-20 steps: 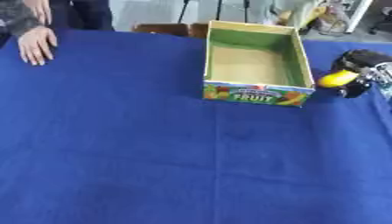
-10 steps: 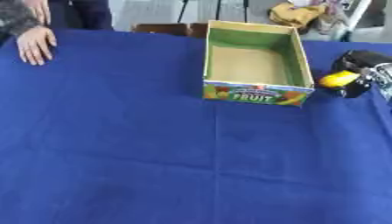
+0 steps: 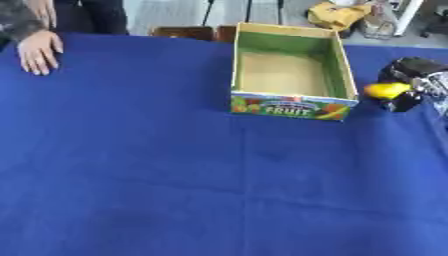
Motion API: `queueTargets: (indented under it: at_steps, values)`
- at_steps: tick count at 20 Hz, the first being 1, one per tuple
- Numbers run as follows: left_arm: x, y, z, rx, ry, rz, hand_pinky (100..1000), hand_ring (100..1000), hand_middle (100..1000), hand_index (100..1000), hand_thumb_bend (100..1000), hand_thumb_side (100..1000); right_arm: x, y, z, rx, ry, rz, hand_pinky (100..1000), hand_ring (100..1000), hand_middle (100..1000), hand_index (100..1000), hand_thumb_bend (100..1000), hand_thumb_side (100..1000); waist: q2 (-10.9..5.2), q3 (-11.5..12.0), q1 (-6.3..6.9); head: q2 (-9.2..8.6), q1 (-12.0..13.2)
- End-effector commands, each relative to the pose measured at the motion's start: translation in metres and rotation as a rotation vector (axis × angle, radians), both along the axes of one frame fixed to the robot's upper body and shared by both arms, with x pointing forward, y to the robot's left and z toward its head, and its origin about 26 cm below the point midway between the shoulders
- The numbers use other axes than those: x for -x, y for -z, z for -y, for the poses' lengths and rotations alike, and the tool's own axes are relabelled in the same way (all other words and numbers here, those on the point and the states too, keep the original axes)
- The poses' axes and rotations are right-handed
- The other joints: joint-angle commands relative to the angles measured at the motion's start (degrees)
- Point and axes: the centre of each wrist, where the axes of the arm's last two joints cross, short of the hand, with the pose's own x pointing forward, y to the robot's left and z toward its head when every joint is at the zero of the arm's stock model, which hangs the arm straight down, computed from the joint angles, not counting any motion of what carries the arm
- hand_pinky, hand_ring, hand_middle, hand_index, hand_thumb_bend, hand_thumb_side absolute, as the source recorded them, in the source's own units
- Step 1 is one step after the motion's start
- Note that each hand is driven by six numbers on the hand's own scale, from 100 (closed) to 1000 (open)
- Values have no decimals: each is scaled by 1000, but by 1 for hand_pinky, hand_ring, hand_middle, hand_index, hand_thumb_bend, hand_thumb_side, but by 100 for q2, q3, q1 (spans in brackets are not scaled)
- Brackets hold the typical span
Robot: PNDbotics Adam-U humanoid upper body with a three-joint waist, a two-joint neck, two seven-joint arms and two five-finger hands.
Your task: Pick up objects on the table and place them in the box.
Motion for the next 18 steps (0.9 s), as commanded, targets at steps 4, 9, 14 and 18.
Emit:
queueTargets:
  at_steps: [4, 9, 14, 18]
  values:
    - [2, -7, -1, -12, 4, 24, 617, 603, 605, 765, 524, 772, 1, -22, 3, 26, -11, 65, 630, 704, 635, 691, 145, 100, -145, -43, 17, 12, -10]
    - [3, -7, -2, -14, 2, 23, 618, 604, 606, 765, 525, 771, 1, -27, 0, 27, -25, 77, 631, 704, 634, 691, 149, 100, -196, -80, 10, 27, -14]
    - [3, -6, -3, -19, -1, 19, 618, 605, 606, 766, 525, 770, 0, -33, -4, 33, -42, 88, 632, 704, 635, 692, 155, 100, -266, -122, -9, 50, -7]
    - [3, -5, -4, -22, -4, 17, 618, 606, 607, 766, 526, 769, -1, -38, -9, 40, -59, 96, 633, 706, 636, 693, 156, 100, -325, -149, -31, 67, 1]
